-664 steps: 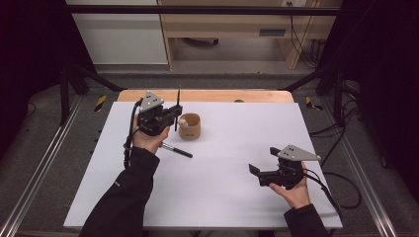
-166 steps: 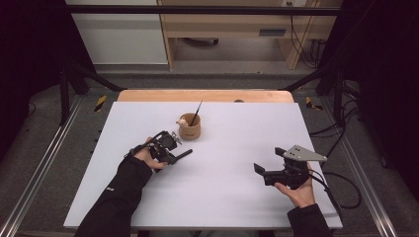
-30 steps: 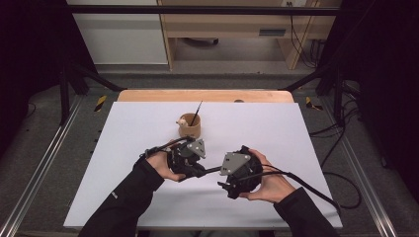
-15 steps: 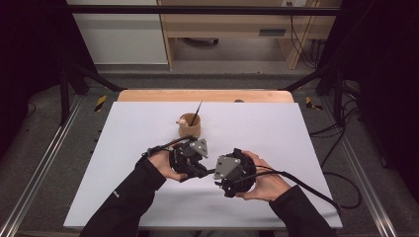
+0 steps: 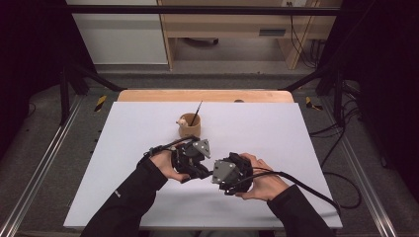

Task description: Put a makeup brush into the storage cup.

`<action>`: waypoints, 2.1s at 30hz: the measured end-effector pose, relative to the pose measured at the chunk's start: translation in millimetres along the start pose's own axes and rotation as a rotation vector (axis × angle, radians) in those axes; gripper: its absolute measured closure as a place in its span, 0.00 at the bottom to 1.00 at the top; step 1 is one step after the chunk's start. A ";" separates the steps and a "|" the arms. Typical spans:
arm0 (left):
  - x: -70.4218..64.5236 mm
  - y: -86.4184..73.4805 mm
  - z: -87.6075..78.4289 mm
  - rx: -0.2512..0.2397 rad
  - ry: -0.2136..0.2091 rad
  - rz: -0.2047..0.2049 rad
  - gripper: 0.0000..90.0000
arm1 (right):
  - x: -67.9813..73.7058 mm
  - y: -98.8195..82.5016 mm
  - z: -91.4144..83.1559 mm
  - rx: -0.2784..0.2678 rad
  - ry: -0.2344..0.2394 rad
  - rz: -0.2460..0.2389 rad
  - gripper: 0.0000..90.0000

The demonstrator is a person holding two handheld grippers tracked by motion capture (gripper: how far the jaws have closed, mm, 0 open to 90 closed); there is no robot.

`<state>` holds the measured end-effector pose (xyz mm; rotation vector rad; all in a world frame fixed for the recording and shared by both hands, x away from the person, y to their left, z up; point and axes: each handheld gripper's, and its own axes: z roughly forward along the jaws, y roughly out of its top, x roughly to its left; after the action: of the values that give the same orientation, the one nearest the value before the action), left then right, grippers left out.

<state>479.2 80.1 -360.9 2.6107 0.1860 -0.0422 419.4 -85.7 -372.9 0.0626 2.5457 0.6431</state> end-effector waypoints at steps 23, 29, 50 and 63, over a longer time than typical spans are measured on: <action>-2.7 2.4 -0.3 0.005 -0.022 -0.003 0.87 | 2.9 0.9 4.9 0.007 -0.008 -0.121 0.78; -4.3 2.7 -0.1 -0.006 -0.026 0.004 0.87 | 4.3 1.3 6.2 0.014 -0.003 -0.127 0.80; -7.2 2.3 -2.6 -0.009 -0.004 0.044 0.84 | 3.0 0.6 4.8 0.001 0.059 -0.154 0.88; -6.4 -3.2 -10.6 -0.065 0.059 0.068 0.62 | -0.2 -0.6 3.5 0.001 0.061 -0.105 0.88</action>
<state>472.3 87.3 -352.9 2.5526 0.1166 0.0637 421.4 -84.7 -375.8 -0.0918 2.5880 0.6116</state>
